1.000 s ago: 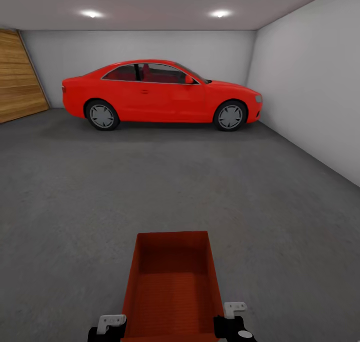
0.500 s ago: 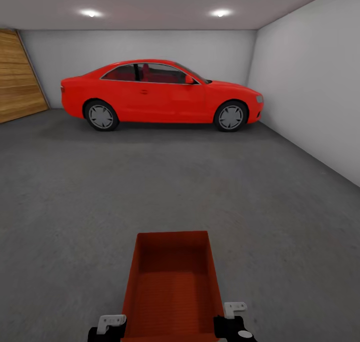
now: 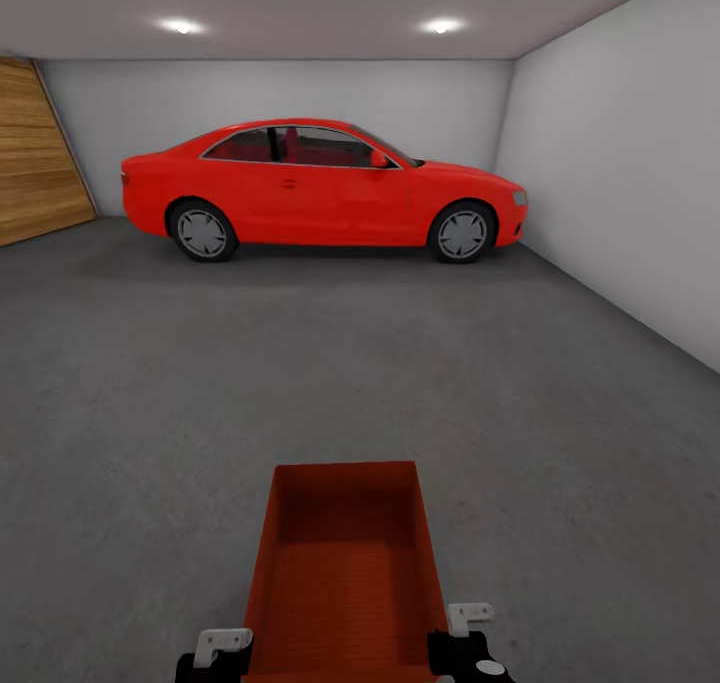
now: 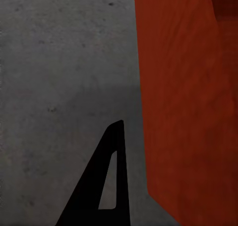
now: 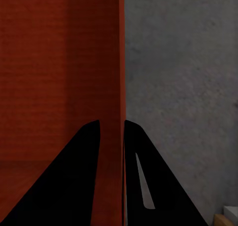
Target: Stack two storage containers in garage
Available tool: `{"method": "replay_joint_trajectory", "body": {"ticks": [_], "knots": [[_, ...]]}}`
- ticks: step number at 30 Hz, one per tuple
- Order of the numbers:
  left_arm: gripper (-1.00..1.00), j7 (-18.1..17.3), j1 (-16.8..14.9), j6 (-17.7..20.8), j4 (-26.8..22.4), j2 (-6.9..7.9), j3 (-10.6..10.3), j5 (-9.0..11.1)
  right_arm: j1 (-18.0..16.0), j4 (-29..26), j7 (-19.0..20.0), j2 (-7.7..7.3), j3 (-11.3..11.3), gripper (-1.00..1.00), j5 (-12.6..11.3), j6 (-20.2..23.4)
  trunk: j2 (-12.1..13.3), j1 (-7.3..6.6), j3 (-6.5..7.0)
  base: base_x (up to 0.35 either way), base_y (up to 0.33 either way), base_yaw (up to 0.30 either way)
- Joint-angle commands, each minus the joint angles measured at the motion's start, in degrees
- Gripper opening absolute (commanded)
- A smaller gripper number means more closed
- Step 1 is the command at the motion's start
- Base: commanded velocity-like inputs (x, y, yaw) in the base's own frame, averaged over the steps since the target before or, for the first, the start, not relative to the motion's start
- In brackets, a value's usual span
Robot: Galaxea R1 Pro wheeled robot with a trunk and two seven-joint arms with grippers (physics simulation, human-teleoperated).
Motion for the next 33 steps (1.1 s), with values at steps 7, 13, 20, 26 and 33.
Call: {"method": "replay_joint_trajectory", "body": {"ticks": [7,13,20,26,33], "knots": [[-1.0,0.02,-0.03,-0.16,0.06,0.02,0.53,0.22,-0.06,0.01,-0.35,0.0,-0.19,-1.0,0.1,-0.17,-0.02,-0.01,-0.04,0.004,0.006,0.0],[-1.0,0.03,-0.03,-0.16,0.07,0.02,0.53,0.22,-0.06,0.01,-0.39,0.0,-0.19,-1.0,0.1,-0.17,-0.02,-0.01,-0.04,0.053,0.0,0.0],[-1.0,0.04,-0.03,-0.16,0.07,0.02,0.53,0.22,-0.06,0.01,-0.35,0.0,-0.19,-1.0,0.1,-0.17,-0.02,-0.01,-0.04,0.154,0.0,0.0],[-1.0,0.04,-0.05,-0.16,0.07,0.02,0.53,0.22,-0.06,0.01,-0.36,0.0,-0.19,-1.0,0.1,-0.17,-0.02,-0.01,-0.04,0.018,0.001,0.0],[-1.0,0.03,-0.03,-0.16,0.06,0.02,0.53,0.22,-0.06,0.01,-0.35,0.0,-0.19,-1.0,0.1,-0.17,-0.02,-0.01,-0.04,0.002,0.058,0.0]]}}
